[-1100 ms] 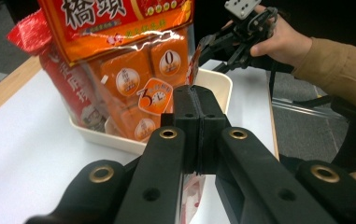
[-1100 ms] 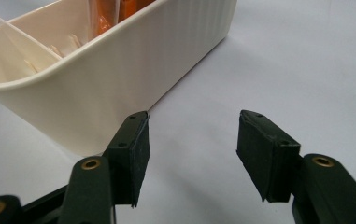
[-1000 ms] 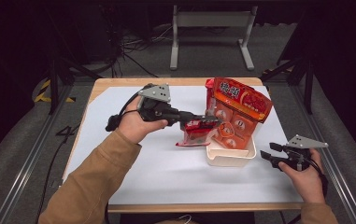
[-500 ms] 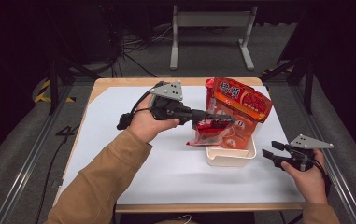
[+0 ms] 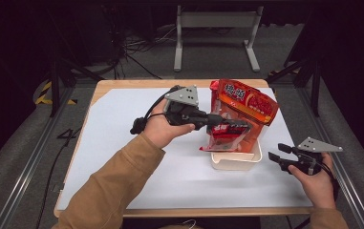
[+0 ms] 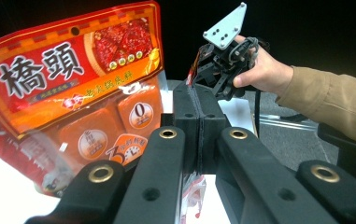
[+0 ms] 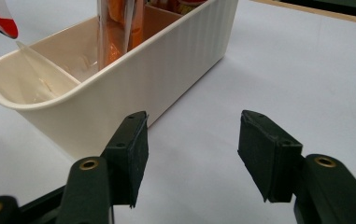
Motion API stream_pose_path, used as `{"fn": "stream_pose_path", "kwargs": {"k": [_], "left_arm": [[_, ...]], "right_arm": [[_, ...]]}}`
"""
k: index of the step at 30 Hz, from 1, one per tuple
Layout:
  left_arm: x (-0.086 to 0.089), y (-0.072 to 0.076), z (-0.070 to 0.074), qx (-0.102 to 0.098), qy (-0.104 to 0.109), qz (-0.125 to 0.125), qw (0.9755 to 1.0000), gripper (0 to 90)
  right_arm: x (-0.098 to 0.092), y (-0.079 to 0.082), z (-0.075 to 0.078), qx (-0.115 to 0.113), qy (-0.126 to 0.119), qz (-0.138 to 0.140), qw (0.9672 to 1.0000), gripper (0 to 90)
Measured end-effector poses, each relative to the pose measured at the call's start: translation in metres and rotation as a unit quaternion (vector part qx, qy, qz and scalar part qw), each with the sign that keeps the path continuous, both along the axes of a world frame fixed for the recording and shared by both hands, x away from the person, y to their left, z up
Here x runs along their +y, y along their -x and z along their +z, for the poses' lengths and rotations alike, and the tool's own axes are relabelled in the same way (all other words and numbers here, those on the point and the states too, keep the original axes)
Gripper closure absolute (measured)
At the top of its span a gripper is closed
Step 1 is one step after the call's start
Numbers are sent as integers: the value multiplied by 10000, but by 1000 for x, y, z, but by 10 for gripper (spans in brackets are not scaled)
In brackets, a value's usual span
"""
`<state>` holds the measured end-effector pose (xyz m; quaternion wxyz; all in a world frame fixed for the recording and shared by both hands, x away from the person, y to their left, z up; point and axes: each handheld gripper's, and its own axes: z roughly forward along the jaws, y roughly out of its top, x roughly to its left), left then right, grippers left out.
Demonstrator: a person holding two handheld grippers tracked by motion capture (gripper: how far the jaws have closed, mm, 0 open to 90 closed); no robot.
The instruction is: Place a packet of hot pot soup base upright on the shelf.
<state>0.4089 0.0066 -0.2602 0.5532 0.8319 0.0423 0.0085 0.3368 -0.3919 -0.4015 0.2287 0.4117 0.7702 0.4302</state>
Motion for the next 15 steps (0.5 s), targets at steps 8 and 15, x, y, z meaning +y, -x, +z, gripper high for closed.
{"fn": "stream_pose_path", "kwargs": {"k": [8, 15], "left_arm": [[-13, 0, -5, 4, 102, -45, 9999, 897], [-24, 0, -10, -64, 154, -42, 9999, 897]], "right_arm": [[-1, 1, 1, -28, -31, -8, 10000, 430], [-3, 1, 2, -20, -49, -21, 10000, 430]]}}
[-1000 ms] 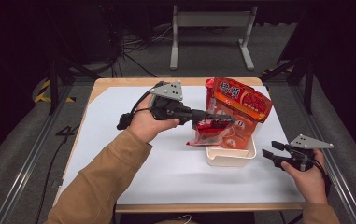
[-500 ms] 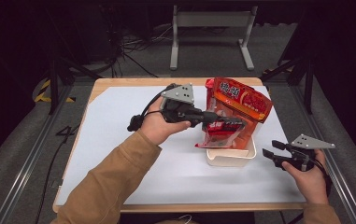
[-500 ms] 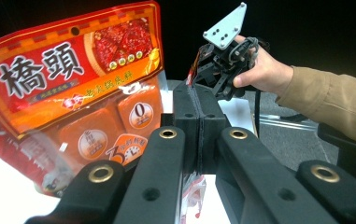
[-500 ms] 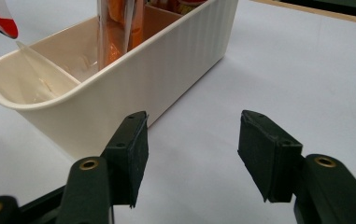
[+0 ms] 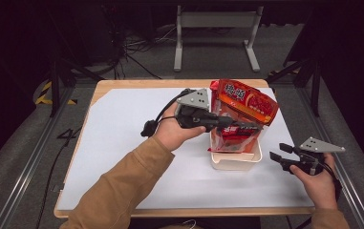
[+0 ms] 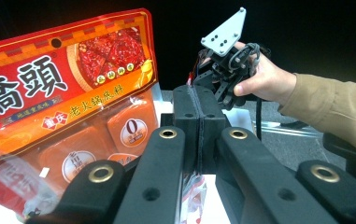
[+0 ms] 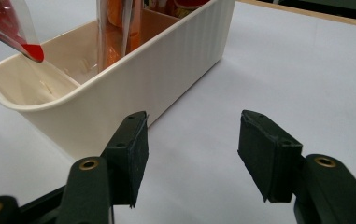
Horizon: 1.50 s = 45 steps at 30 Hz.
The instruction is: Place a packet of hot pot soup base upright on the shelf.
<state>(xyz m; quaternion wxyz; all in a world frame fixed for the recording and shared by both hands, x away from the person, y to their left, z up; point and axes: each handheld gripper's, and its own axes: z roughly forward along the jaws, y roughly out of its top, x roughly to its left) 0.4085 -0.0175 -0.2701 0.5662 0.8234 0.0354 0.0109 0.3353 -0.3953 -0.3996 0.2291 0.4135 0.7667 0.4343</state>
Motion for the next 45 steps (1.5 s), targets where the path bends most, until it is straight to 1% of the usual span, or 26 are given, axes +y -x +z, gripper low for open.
{"fn": "stream_pose_path", "kwargs": {"k": [8, 11, 12, 16, 24, 29, 36, 41, 45], "left_arm": [[-9, -1, -7, 14, 97, 3, 10000, 898], [-12, 0, -10, -5, 168, 38, 9999, 898], [-12, 0, -11, -42, 190, 55, 9998, 898], [-17, 1, -16, -14, 278, 83, 9996, 898], [-24, 2, -24, 37, 257, 24, 9997, 898], [-26, 3, -29, 39, 296, -18, 9996, 898], [-27, 2, -37, 71, 288, 16, 9996, 898], [-26, 0, -44, 144, 290, 42, 9995, 897], [-27, -1, -48, 127, 296, 33, 9995, 897]], "right_arm": [[-3, 0, 0, -24, -10, -21, 10000, 430], [-3, 1, 0, -14, -14, -35, 10000, 430], [-4, 1, 0, -15, -15, -38, 10000, 430], [-4, 1, 0, -7, -13, -47, 10000, 430], [-5, 1, 0, -5, -34, -66, 10000, 428], [-5, 1, 1, -2, -57, -62, 10000, 428], [-5, 1, 0, 3, -58, -58, 10000, 426], [-5, 0, 0, 10, -51, -55, 10000, 424], [-5, 0, -1, 13, -52, -51, 10000, 424]]}}
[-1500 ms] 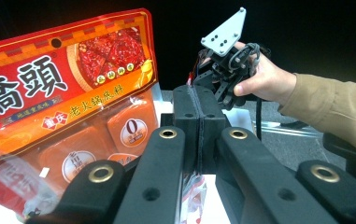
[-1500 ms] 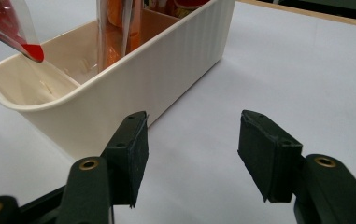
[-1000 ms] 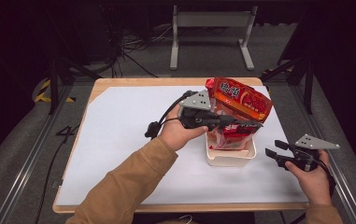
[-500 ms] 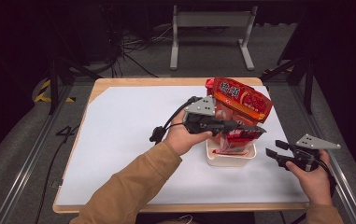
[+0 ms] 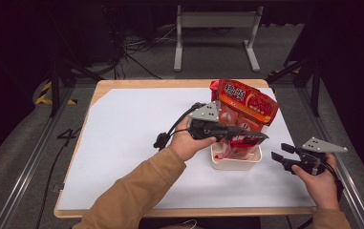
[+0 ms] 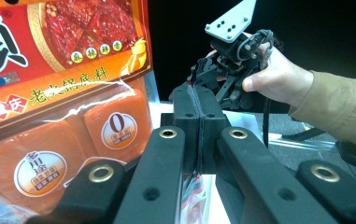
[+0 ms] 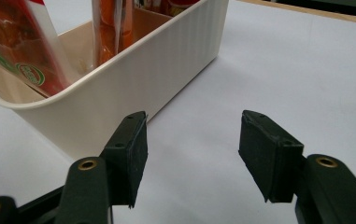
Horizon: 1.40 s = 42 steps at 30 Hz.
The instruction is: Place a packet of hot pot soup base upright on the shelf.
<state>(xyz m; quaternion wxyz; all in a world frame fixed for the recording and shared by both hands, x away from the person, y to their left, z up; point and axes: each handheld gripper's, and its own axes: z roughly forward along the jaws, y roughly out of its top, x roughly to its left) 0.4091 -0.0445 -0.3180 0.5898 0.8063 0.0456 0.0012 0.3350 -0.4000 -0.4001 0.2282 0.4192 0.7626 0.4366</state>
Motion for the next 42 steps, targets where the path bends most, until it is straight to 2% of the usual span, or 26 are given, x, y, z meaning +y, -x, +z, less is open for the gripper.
{"fn": "stream_pose_path", "kwargs": {"k": [15, 20, 24, 25, 28, 32, 38, 42], "left_arm": [[1, -4, -18, 101, -21, 74, 9999, 894], [4, -6, -24, 202, -68, 85, 9997, 891], [6, -7, -27, 215, -140, 79, 9996, 875], [7, -7, -27, 193, -230, 158, 9994, 875], [10, -7, -28, 209, -238, 183, 9993, 866], [15, -7, -28, 281, -107, 210, 9993, 765], [21, -4, -24, 243, -1, 342, 9991, 488], [28, 0, -19, 233, 33, 382, 9990, 414]], "right_arm": [[0, 0, -1, 16, -14, -6, 10000, 422], [0, -1, -1, 23, -11, 3, 10000, 421], [0, -2, -1, 16, -13, 2, 10000, 418], [0, -2, -1, 14, -7, 3, 10000, 418], [2, -4, 0, 12, -4, 28, 10000, 417], [3, -6, -1, 16, -1, 44, 10000, 417], [5, -9, 1, -3, -6, 67, 10000, 417], [6, -11, 2, -4, -13, 84, 10000, 416]]}}
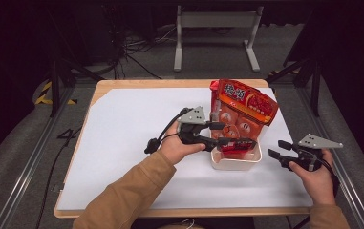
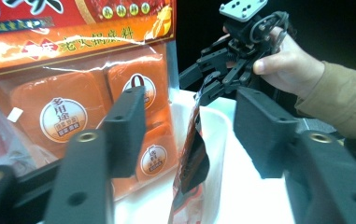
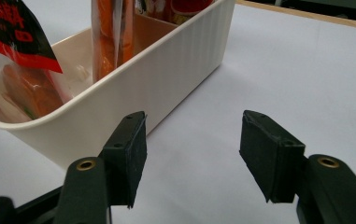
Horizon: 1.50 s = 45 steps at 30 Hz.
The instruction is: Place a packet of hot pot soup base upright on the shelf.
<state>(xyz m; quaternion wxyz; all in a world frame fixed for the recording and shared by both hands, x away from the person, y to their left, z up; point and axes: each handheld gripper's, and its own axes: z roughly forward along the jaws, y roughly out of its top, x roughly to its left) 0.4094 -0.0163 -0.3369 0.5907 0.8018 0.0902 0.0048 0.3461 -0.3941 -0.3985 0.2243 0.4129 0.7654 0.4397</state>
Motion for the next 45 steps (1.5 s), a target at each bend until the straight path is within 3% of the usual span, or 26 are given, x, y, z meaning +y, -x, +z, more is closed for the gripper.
{"fn": "stream_pose_path", "kwargs": {"k": [7, 10, 16, 24, 30, 36, 41, 45], "left_arm": [[27, 9, 12, -93, -91, 314, 9994, 344], [46, 11, 16, -266, -224, 550, 9979, 333], [81, 16, 17, -318, -302, 906, 9949, 292], [120, 22, 9, -219, -474, 1236, 9910, 229], [150, 27, 0, -68, -551, 1593, 9857, 213], [171, 29, -9, -96, -639, 1858, 9805, 197], [182, 33, -17, -131, -761, 1929, 9782, 187], [189, 35, -24, -72, -771, 1941, 9779, 182]], "right_arm": [[2, -5, 3, -43, -34, 53, 10000, 413], [5, -8, 5, -64, -43, 87, 9999, 411], [9, -11, 7, -72, -38, 149, 9999, 398], [8, -9, 8, -85, -50, 120, 9999, 393], [6, -7, 8, -97, -76, 79, 9999, 380], [5, -7, 6, -145, -162, -28, 9998, 326], [4, -7, 5, -158, -191, -62, 9997, 313], [4, -7, 4, -148, -194, -72, 9997, 307]]}}
